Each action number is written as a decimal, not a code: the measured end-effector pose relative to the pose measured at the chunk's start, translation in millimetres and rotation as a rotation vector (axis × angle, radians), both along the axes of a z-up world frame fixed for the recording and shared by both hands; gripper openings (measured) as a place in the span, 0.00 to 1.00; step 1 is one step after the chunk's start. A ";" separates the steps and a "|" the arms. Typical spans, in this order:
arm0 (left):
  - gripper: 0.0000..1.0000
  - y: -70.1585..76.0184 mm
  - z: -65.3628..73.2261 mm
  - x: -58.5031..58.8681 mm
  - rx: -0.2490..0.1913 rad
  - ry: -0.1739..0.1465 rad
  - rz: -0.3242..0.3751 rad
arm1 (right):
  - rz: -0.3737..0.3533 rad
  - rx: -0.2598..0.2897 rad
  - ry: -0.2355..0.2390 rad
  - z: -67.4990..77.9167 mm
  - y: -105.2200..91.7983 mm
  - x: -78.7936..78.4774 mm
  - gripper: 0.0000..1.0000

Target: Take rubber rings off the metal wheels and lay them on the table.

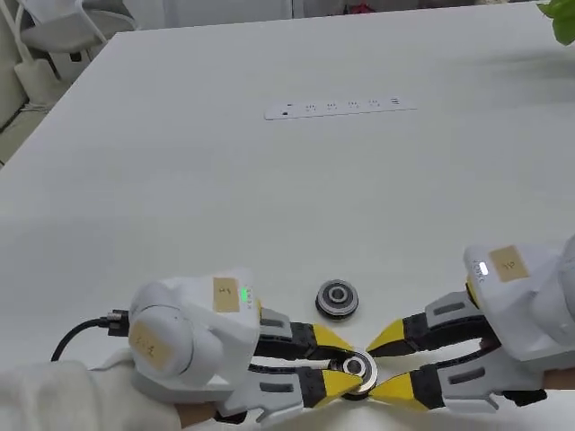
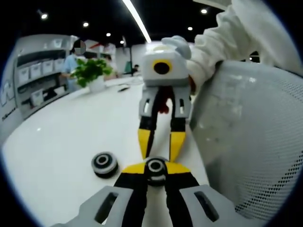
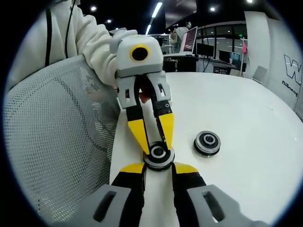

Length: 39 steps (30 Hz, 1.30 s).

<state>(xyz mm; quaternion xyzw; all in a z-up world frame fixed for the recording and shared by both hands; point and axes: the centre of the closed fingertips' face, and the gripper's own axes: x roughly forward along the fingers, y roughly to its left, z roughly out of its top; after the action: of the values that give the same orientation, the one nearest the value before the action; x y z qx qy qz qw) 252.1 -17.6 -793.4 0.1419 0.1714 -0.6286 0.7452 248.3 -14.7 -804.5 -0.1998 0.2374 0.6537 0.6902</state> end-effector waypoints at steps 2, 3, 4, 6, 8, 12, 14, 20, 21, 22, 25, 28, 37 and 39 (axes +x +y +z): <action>0.15 0.1 -0.2 0.9 -0.009 0.004 0.005 | 0.000 -0.002 -0.006 -0.5 0.2 0.4 0.18; 0.15 0.0 0.0 1.0 -0.011 0.004 0.006 | -0.003 0.000 -0.004 -0.4 0.3 0.7 0.18; 0.15 0.0 -0.2 1.3 -0.014 0.001 0.007 | -0.008 0.001 0.003 -0.4 0.3 0.9 0.18; 0.15 -0.3 0.0 1.5 -0.018 0.002 0.008 | -0.022 0.005 0.023 -0.7 -0.1 1.7 0.18; 0.14 -1.8 1.4 0.6 -0.018 -0.001 0.007 | -0.027 0.007 0.033 -1.2 -1.0 2.2 0.18; 0.14 -3.7 3.2 -0.5 -0.019 -0.002 0.006 | -0.044 0.015 0.070 -2.2 -2.6 1.2 0.15; 0.14 -4.3 3.6 -0.7 -0.019 -0.003 0.006 | -0.041 0.014 0.068 -1.8 -2.4 0.2 0.15; 0.14 -4.9 5.7 -1.7 -0.017 -0.009 0.005 | -0.055 0.069 0.061 4.3 3.7 2.9 0.23; 0.14 -4.9 6.0 -1.9 -0.017 -0.010 0.005 | -0.063 0.084 0.066 6.7 5.7 3.5 0.26; 0.14 -5.1 6.1 -1.9 -0.016 -0.010 0.005 | -0.058 0.082 0.052 7.6 6.9 4.8 0.26; 0.14 -5.9 7.1 -2.2 -0.017 -0.012 0.006 | -0.029 0.073 0.030 4.8 9.5 0.9 0.24; 0.14 -6.3 7.4 -2.3 -0.018 -0.012 0.006 | -0.020 0.064 0.021 2.3 8.6 1.4 0.24; 0.14 -3.2 5.9 -0.6 -0.017 -0.010 0.011 | -0.027 0.043 0.042 -1.3 2.2 1.3 0.19; 0.14 -3.0 5.7 -0.5 -0.017 -0.009 0.012 | -0.028 0.040 0.042 -1.3 2.0 1.3 0.19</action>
<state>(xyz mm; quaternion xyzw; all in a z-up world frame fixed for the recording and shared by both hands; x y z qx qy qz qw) 251.6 -20.6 -787.6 0.1375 0.1635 -0.6249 0.7509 249.6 -12.6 -805.8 -0.1688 0.2417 0.6527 0.6979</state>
